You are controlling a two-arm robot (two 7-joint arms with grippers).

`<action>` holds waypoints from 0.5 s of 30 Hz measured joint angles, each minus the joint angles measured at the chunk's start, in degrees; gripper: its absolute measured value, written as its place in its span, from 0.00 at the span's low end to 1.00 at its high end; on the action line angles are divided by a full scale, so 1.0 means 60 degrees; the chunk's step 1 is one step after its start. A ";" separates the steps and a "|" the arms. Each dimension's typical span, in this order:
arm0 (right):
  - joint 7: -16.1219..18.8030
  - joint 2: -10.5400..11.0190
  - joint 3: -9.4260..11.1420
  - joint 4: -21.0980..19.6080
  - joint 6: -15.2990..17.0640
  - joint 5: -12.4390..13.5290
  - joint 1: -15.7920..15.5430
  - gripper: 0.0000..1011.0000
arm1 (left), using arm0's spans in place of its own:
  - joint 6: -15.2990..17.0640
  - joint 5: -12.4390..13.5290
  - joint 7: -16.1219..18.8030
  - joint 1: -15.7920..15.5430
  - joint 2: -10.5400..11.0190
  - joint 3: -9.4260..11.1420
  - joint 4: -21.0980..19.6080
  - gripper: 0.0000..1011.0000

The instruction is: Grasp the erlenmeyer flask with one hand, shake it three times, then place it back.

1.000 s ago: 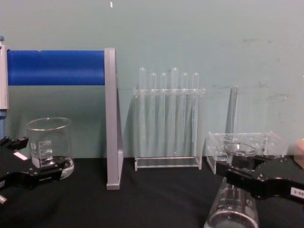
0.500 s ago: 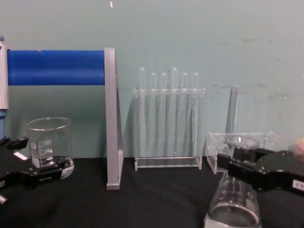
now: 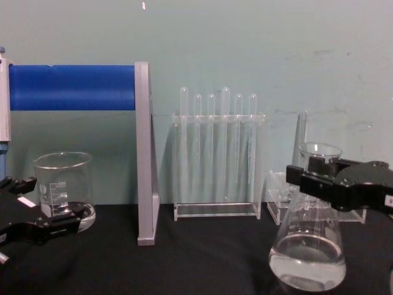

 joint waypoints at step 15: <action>-0.0130 -0.0020 0.0088 -0.0104 0.0087 -0.0013 -0.0027 0.45 | 0.0000 0.0000 0.0000 0.0000 0.0000 0.0000 0.0000 0.99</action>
